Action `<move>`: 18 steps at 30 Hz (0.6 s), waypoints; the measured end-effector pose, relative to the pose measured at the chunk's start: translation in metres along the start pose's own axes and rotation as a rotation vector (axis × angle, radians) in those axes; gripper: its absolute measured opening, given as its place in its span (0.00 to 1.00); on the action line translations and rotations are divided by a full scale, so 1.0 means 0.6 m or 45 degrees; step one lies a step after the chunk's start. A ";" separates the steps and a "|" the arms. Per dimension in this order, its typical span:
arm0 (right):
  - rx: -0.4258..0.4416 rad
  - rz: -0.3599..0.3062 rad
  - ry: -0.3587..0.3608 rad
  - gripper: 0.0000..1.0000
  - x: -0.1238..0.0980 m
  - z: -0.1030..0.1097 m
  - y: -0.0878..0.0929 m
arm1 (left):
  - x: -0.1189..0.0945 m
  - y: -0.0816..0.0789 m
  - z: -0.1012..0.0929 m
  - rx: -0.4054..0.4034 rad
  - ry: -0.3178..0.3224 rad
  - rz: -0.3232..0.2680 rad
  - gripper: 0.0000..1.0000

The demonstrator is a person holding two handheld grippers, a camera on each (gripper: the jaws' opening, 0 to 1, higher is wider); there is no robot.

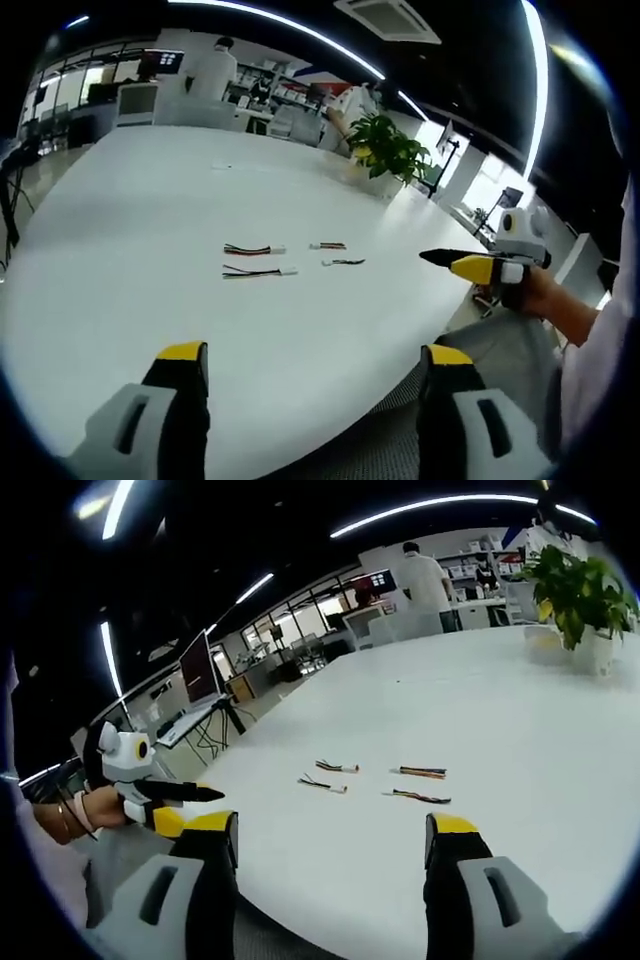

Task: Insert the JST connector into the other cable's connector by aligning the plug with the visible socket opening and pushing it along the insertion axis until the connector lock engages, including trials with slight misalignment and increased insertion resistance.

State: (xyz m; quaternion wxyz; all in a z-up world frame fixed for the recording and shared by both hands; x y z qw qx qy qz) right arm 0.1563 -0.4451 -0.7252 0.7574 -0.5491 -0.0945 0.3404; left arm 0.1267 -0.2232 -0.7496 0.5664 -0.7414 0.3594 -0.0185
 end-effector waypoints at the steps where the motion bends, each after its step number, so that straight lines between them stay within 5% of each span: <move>1: -0.002 0.010 -0.008 0.75 0.001 0.002 0.002 | -0.001 -0.001 -0.001 0.002 -0.002 -0.003 0.85; 18: -0.103 0.029 -0.047 0.73 0.018 0.003 -0.015 | -0.008 -0.034 0.011 0.009 -0.008 -0.061 0.83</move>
Point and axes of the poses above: the point that each gripper's makers call its tool centre point, and the gripper's own axes: x roughly forward along the fingers, z roughly to its left, y roughly out of its underside, the point moved 4 cm from there along -x, roughly backward along the fingers, and after that the axes turned 11 degrees about -z, right-handed, at the moved point
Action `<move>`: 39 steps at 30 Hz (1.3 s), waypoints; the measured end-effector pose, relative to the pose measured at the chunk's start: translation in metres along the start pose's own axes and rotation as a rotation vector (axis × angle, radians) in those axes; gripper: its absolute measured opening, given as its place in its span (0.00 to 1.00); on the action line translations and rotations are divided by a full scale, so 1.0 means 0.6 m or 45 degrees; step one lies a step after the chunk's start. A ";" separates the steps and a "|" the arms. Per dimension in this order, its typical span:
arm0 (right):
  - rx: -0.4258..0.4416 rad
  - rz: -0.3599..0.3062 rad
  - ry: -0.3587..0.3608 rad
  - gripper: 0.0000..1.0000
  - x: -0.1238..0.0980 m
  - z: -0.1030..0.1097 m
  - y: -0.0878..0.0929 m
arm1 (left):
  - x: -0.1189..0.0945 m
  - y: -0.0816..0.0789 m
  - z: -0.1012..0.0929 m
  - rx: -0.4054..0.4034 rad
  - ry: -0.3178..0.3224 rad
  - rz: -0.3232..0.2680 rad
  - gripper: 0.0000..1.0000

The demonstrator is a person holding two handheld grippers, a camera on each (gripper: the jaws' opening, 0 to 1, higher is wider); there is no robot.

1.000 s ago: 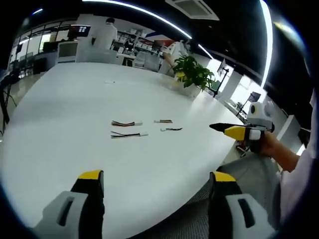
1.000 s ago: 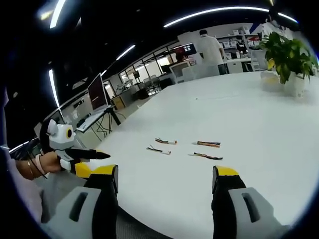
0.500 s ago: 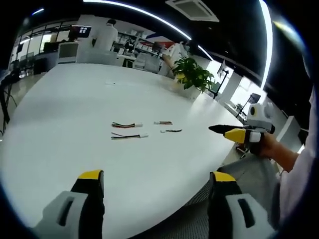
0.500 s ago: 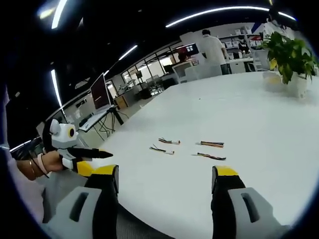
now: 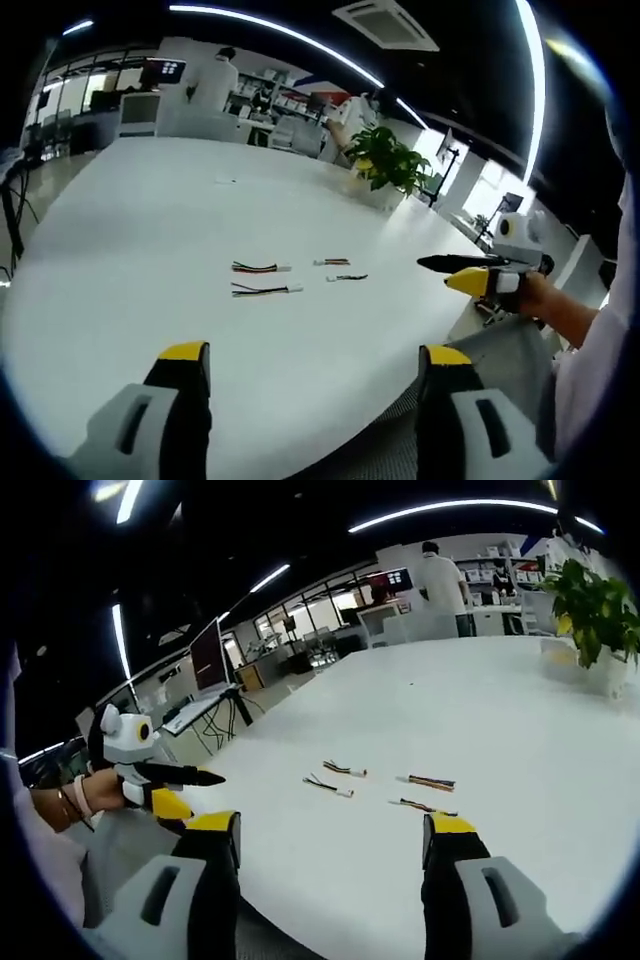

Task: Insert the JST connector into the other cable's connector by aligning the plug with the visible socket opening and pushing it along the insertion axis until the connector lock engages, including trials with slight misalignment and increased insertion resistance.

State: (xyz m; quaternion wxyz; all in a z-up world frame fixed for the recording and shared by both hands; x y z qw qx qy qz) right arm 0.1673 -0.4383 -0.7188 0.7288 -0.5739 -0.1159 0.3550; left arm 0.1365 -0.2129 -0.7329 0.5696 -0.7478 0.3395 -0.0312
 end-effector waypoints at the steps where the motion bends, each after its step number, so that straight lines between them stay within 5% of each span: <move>1: -0.010 0.000 0.007 0.73 0.000 -0.005 0.000 | 0.000 -0.002 0.001 -0.010 0.009 -0.005 0.83; 32: -0.012 -0.077 -0.005 0.65 0.024 -0.007 -0.049 | 0.032 -0.075 0.010 0.065 0.142 -0.069 0.81; 39: -0.004 -0.110 -0.025 0.64 0.035 -0.004 -0.064 | 0.045 -0.090 0.000 0.082 0.226 -0.086 0.72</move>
Point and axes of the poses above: the point that each gripper's makers call its tool centre point, and the gripper's own axes: x roughly forward along the fingers, z roughly to its left, y roughly out of its underside, the point moved 4 cm from there along -x, roughly backward along the fingers, and after that the axes turned 11 degrees about -z, right-handed, at the moved point
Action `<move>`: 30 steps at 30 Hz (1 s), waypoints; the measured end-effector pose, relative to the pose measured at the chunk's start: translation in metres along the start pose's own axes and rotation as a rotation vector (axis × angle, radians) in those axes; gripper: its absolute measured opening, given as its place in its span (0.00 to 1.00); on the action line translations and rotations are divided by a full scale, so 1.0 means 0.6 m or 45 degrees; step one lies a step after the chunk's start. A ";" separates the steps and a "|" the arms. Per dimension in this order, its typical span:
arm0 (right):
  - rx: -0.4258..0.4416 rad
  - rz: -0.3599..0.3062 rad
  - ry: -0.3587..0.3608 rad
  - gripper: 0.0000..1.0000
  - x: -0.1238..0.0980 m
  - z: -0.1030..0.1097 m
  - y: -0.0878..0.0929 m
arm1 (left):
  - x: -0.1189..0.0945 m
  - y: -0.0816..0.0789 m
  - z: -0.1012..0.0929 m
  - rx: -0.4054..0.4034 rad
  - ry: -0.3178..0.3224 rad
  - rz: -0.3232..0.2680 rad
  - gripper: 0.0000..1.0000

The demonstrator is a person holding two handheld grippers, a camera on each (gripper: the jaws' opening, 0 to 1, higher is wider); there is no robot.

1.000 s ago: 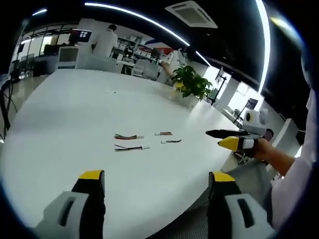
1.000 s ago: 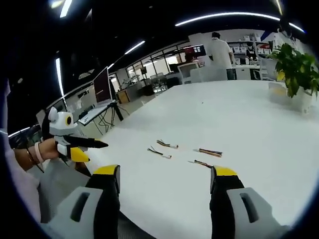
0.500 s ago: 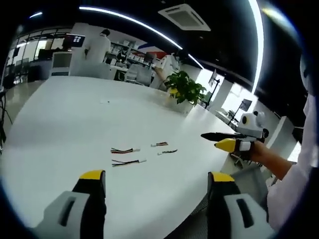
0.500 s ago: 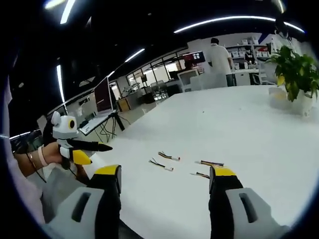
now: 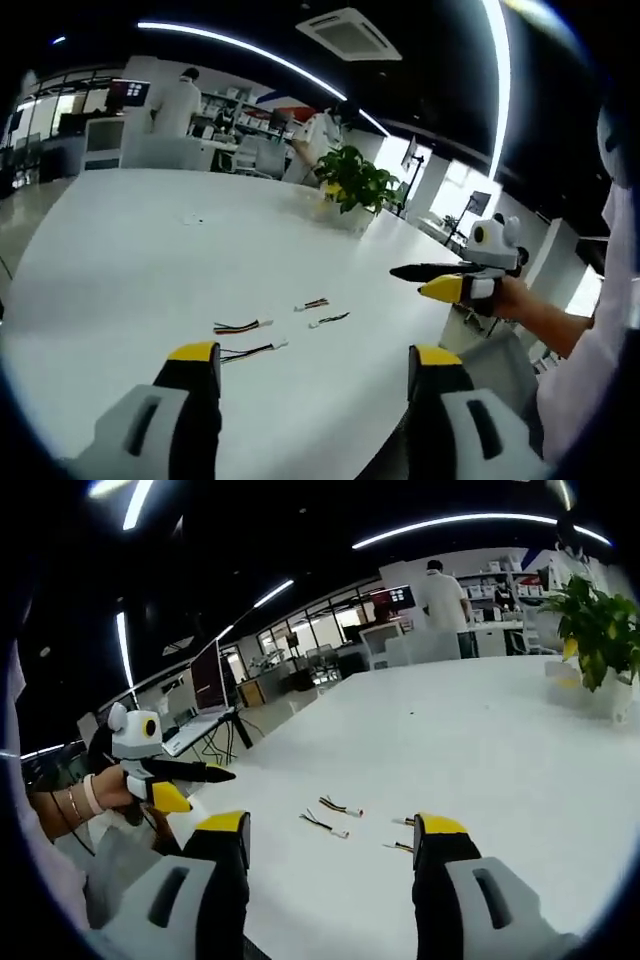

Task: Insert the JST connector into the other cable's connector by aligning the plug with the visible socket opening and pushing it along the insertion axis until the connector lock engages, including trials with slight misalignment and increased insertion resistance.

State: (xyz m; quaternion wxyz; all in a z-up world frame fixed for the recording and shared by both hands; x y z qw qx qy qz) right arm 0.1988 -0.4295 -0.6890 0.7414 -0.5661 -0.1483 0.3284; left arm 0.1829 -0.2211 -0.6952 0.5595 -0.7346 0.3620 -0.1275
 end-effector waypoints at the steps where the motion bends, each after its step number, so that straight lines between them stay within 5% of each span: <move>1: -0.011 0.004 -0.004 0.64 0.002 0.000 -0.001 | 0.002 -0.004 -0.001 0.002 0.013 -0.006 0.70; 10: -0.029 0.024 -0.053 0.57 0.006 -0.001 -0.007 | 0.016 -0.011 0.005 0.026 0.066 -0.015 0.57; 30: -0.028 0.038 -0.038 0.54 0.015 -0.031 -0.012 | 0.046 -0.023 0.025 0.043 0.081 0.001 0.57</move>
Point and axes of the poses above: the point that each gripper's makers call its tool centre point, and the gripper's own axes: x roughly forward along the fingers, z roughly to its left, y roughly out of its underside, the point moved 4 cm from there along -x, roughly backward along the fingers, and after that the axes turned 11 degrees about -z, right-handed, at the moved point
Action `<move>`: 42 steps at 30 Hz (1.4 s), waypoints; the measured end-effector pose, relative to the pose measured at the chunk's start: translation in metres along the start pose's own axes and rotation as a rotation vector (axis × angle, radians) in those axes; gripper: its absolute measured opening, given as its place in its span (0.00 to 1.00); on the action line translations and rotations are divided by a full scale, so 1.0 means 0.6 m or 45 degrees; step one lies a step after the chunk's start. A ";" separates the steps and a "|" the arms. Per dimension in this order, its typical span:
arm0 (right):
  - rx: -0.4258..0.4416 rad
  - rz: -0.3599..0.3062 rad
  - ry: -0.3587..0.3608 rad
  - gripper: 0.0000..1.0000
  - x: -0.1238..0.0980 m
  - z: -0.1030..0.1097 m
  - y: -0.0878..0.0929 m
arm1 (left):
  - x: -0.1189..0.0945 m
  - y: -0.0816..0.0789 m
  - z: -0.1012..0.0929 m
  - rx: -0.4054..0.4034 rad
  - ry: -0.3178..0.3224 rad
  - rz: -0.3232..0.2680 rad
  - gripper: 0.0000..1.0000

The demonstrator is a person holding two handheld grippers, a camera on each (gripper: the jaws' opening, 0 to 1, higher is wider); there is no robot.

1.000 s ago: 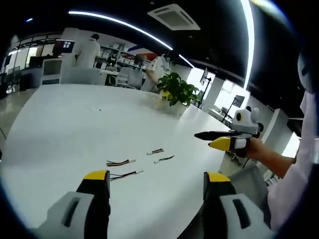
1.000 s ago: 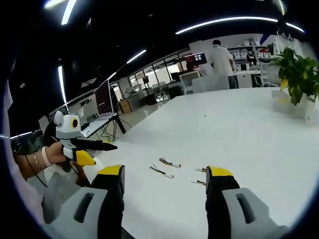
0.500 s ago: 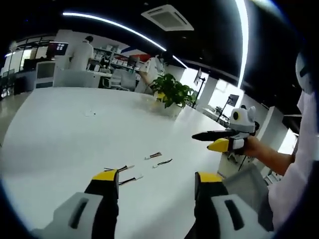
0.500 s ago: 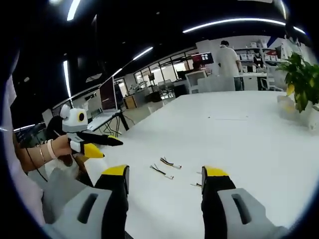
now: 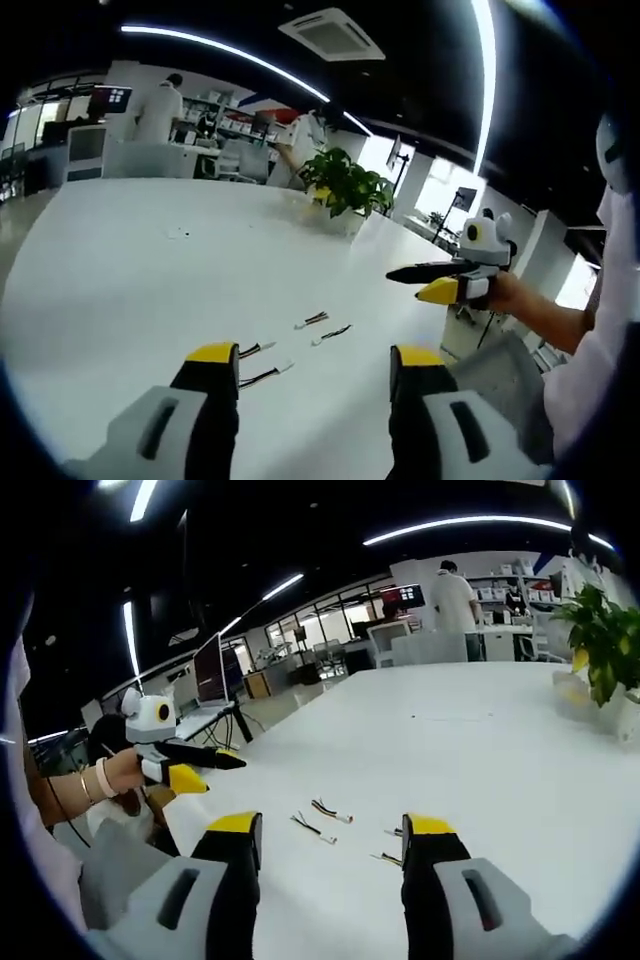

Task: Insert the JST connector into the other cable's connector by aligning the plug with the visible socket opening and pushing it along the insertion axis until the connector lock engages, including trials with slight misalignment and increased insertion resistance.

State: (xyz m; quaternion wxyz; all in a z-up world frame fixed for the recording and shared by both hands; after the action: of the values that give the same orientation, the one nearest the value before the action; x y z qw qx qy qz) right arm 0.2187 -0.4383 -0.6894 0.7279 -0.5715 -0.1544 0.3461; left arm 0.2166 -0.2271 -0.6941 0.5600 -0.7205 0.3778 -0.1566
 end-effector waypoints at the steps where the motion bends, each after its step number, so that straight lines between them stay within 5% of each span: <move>1: 0.006 -0.003 -0.001 0.53 0.000 -0.001 -0.001 | 0.001 0.000 0.001 0.006 -0.001 0.004 0.57; 12: 0.007 -0.013 -0.001 0.51 0.006 -0.009 -0.004 | 0.013 0.005 0.001 0.110 0.007 0.074 0.57; 42: -0.029 0.026 -0.047 0.46 0.043 -0.013 0.001 | 0.045 -0.015 0.025 0.085 0.017 0.003 0.53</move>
State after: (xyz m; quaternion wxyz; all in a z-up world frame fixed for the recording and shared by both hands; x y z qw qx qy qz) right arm 0.2418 -0.4260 -0.6966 0.7148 -0.5748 -0.1658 0.3621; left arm 0.2476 -0.2353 -0.6961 0.5815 -0.6998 0.3770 -0.1732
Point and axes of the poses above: the point that each gripper's makers call its tool centre point, and the gripper's own axes: x roughly forward along the fingers, z roughly to its left, y roughly out of its underside, the point moved 4 cm from there along -x, roughly backward along the fingers, and after that the axes turned 11 degrees about -z, right-handed, at the moved point
